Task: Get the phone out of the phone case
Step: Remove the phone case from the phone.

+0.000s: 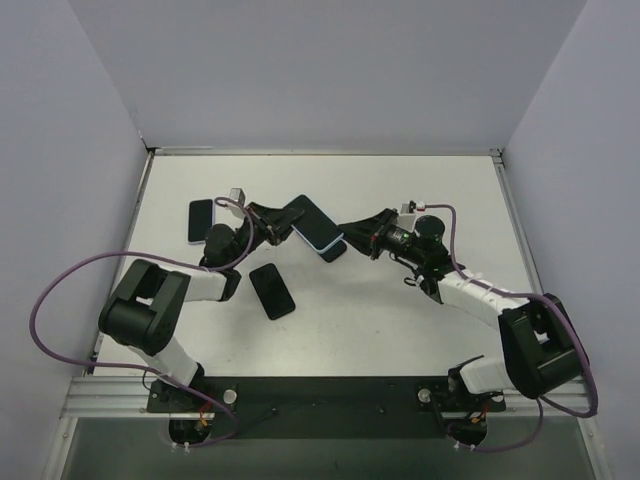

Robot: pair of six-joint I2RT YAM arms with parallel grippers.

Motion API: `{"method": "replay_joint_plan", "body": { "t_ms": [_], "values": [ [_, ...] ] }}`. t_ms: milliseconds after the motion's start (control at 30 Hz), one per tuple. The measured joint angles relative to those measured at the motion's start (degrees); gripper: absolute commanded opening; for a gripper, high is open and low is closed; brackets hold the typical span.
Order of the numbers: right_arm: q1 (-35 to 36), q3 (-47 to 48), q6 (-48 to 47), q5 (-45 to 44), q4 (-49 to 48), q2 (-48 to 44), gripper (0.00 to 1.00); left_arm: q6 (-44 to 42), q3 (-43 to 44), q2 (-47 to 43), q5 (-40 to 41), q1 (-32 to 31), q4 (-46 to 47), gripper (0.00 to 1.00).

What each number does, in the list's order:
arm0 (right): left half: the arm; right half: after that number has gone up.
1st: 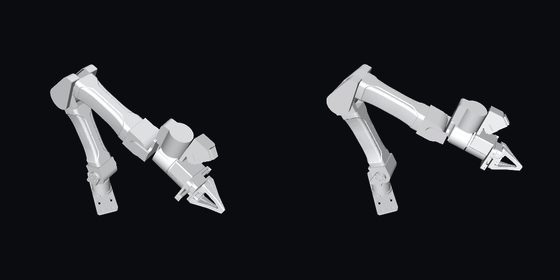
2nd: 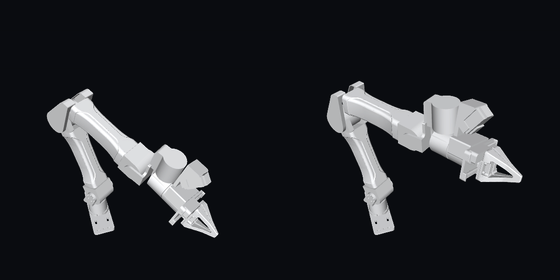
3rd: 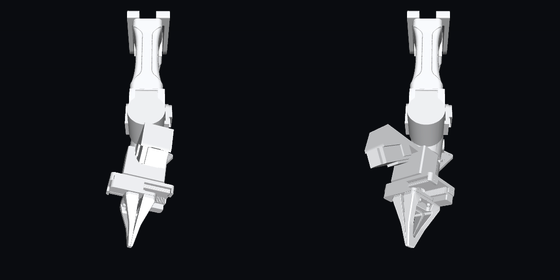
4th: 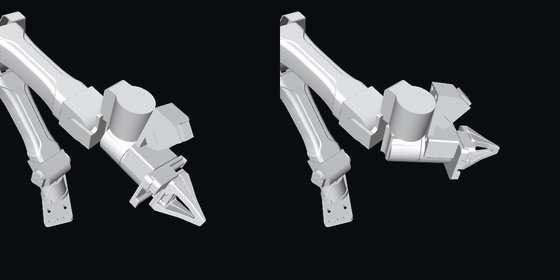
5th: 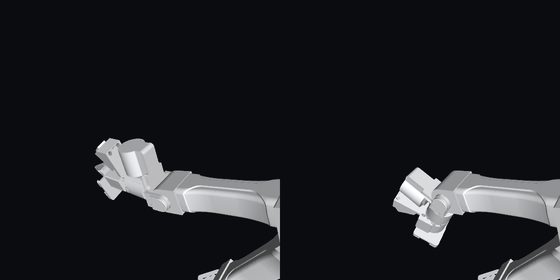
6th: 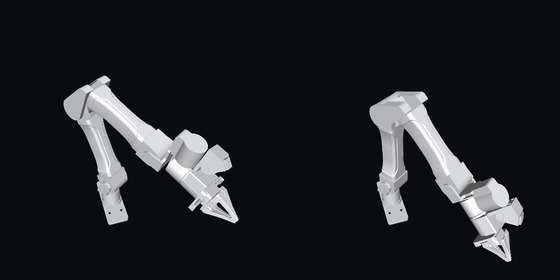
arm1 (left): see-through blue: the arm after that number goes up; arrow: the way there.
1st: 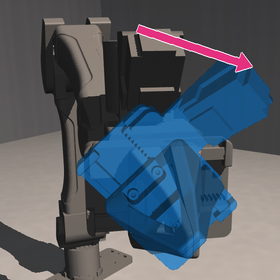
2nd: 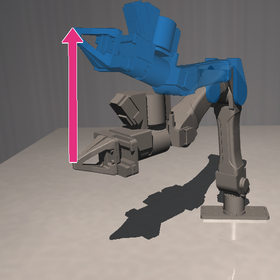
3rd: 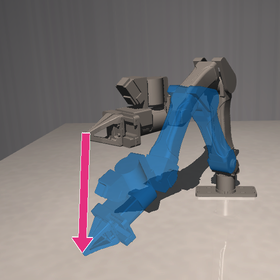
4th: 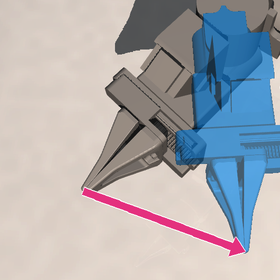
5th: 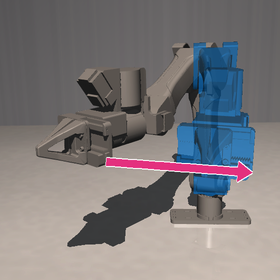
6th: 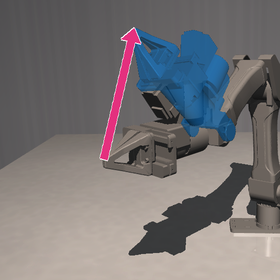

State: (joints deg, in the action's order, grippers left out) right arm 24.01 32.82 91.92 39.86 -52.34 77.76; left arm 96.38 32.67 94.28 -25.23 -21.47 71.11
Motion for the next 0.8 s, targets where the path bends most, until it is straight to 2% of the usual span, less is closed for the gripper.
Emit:
{"method": "replay_joint_plan", "body": {
  "t_ms": [300, 533, 800],
  "values": [
    [0.3, 1.4, 16.1, -5.0, -17.8, 9.0, 0.0, -3.7, 3.6, -1.3, 6.7, -0.1, 0.6, 0.0],
    [1.2, 2.3, 19.7, -10.5, -21.6, 11.4, 0.0, -6.5, 6.0, -2.4, 9.4, -0.3, -2.3, 0.0],
    [2.1, 9.3, 21.2, -11.6, -24.5, 11.8, 0.0, -7.6, 9.1, -8.1, 13.9, -0.7, -3.2, 0.0]
  ]
}}
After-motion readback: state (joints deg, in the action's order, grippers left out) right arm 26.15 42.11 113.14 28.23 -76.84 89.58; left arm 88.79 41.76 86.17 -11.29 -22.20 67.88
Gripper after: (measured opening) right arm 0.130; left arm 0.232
